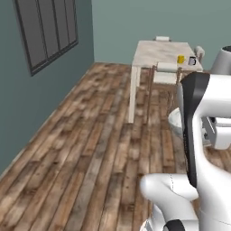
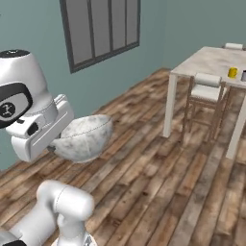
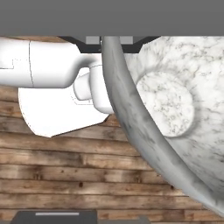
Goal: Clear the mugs and bowl far away from the sink.
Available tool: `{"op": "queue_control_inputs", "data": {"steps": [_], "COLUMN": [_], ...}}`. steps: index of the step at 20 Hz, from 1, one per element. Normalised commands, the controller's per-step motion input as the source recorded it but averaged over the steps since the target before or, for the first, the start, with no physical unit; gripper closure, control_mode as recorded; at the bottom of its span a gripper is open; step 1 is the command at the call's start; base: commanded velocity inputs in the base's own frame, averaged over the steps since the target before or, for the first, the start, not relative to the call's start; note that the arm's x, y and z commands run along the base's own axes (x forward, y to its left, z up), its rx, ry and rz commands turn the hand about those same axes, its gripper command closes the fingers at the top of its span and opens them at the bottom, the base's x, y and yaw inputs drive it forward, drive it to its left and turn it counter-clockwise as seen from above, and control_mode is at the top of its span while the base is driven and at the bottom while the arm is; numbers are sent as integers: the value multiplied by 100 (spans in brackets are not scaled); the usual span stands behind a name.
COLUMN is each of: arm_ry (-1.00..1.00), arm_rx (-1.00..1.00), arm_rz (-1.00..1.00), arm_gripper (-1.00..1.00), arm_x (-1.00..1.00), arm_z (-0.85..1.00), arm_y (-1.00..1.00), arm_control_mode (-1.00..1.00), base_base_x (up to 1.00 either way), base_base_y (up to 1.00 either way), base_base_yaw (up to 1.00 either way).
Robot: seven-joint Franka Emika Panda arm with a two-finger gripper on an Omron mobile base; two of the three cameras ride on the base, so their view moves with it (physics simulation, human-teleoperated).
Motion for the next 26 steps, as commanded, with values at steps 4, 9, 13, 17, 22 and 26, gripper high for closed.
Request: {"op": "queue_control_inputs", "data": {"steps": [4,9,13,17,22,26], "arm_ry": [0,0,0,0,0,0], "arm_rx": [0,0,0,0,0,0], "arm_rz": [0,0,0,0,0,0], "arm_gripper": [100,100,100,100,100,100], "arm_x": [0,0,0,0,0,0], "arm_z": [0,0,0,0,0,0], "arm_y": [0,0,0,0,0,0], "arm_control_mode": [100,100,100,100,100,100], "base_base_x": [100,100,100,100,100,100], "base_base_y": [0,0,0,0,0,0], "base_base_yaw": [0,0,0,0,0,0]}}
